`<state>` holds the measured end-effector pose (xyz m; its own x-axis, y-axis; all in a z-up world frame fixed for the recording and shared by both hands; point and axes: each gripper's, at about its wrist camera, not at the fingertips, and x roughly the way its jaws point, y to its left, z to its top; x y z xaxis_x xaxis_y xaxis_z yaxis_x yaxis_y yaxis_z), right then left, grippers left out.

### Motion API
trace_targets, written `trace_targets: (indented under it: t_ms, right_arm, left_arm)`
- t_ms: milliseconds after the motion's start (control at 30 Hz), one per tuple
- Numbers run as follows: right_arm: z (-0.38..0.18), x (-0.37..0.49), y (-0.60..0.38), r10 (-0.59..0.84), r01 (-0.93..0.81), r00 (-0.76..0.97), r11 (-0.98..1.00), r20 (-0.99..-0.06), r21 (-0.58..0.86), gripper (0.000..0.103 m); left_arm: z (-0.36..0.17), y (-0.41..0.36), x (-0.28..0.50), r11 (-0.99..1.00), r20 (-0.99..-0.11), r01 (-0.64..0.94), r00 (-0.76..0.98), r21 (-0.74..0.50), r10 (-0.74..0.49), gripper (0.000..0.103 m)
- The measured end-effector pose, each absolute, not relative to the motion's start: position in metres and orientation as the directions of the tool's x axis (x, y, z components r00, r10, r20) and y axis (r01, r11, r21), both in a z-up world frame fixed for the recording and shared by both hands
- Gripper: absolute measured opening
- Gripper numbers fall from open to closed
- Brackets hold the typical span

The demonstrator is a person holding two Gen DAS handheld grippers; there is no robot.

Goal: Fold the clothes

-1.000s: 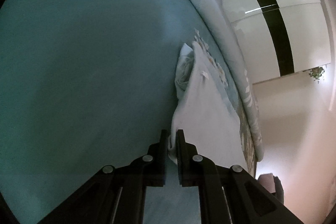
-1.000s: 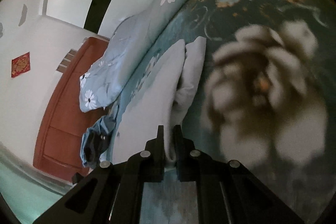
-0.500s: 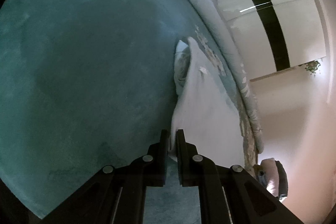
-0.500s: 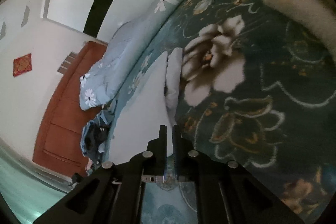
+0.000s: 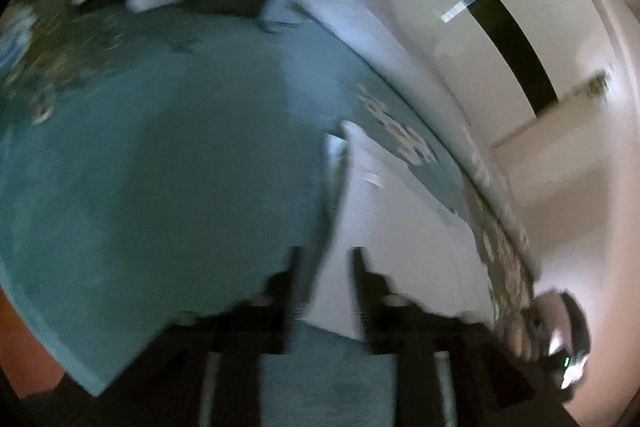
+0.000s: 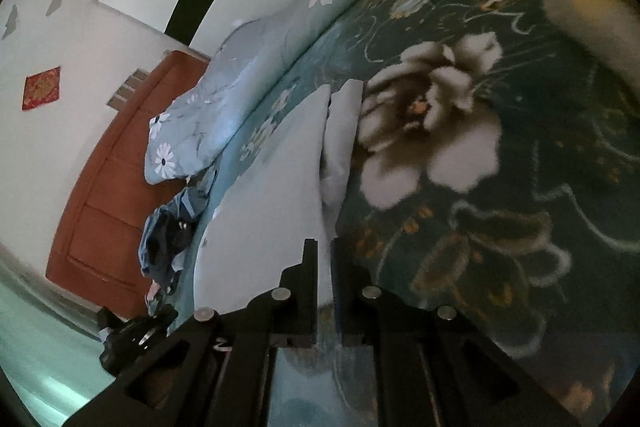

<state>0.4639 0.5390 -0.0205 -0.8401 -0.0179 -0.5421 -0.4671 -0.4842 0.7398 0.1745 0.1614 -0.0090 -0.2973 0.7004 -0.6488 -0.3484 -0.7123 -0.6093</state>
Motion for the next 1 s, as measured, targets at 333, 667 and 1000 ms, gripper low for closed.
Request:
trace_targets:
  t_ms: [333,667,1000]
  right_arm:
    - [-0.030,0.415,0.568,-0.039,-0.478,-0.818,-0.510,-0.574,0.715,0.045]
    - [-0.036,0.385,0.583,-0.113,-0.430,-0.815,-0.540,-0.569,0.723,0.045]
    - [-0.037,0.376,0.586,-0.136,-0.446,-0.788,-0.547,-0.601,0.708,0.025]
  left_arm:
    - [-0.004,0.289,0.209,-0.606,-0.698,-0.612,-0.120,-0.508,0.706,0.079]
    - [-0.012,0.338,0.208,-0.562,-0.696,-0.668,-0.090,-0.488,0.712,0.055]
    - [-0.035,0.346,0.209,-0.585,-0.738,-0.656,-0.061,-0.477,0.672,0.007]
